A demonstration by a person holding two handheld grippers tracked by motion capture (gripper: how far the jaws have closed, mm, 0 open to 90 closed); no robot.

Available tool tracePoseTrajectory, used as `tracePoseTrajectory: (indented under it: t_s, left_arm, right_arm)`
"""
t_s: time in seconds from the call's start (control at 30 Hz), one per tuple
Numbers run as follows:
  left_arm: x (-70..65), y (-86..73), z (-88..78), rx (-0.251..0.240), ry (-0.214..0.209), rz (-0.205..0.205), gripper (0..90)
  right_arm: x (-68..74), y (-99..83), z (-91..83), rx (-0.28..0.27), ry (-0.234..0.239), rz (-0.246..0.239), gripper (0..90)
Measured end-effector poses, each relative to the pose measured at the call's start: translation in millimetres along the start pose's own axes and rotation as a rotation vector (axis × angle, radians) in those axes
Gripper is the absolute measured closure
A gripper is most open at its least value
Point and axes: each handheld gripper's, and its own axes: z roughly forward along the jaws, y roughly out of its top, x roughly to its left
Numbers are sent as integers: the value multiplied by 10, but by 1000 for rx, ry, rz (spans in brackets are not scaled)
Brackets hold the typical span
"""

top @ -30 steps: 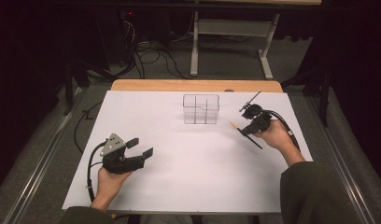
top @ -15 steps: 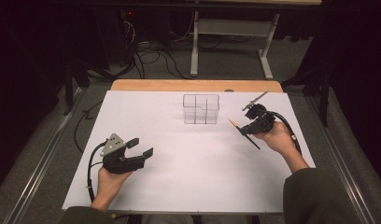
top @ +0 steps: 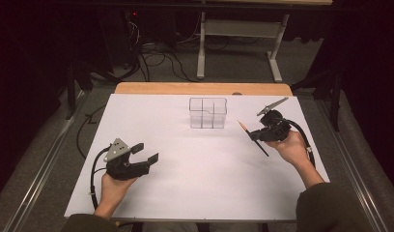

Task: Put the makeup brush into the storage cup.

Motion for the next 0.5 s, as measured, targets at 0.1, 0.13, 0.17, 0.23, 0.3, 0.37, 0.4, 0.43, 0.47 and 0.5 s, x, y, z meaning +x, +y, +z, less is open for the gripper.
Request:
tracePoseTrajectory:
  t_s: [0.1, 0.13, 0.17, 0.23, 0.3, 0.37, 0.4, 0.43, 0.47, 0.5]
  left_arm:
    - [1, 0, 6, 2, 0, 2, 288]
    - [0, 1, 6, 3, -1, 2, 288]
    - [-1, 1, 5, 2, -1, 2, 287]
    - [-2, -1, 2, 1, -1, 2, 288]
    - [-1, -1, 1, 1, -1, 0, 288]
    - [-2, -1, 0, 0, -1, -1, 288]
    - [-1, 0, 0, 0, -2, -2, 287]
    - [-1, 0, 2, 1, -1, -2, 288]
    - [-1, 0, 3, 1, -1, -1, 287]
    - [-2, 0, 3, 0, -1, -1, 288]
  right_arm:
    - [3, -24, -12, -18, 9, -4, 847]
    - [13, -33, -14, -19, 10, 10, 847]
    - [17, -39, -11, -23, 9, 7, 847]
    - [23, -52, -4, -28, 13, 8, 847]
    - [20, -67, 6, -34, 15, -5, 847]
    - [41, -75, 4, -47, 23, 9, 847]
    - [45, -78, 2, -52, 24, 8, 847]
    - [47, -80, 1, -55, 25, 4, 847]
    - [46, -86, 0, -60, 22, -5, 847]
    - [50, -88, 0, -64, 22, 0, 847]
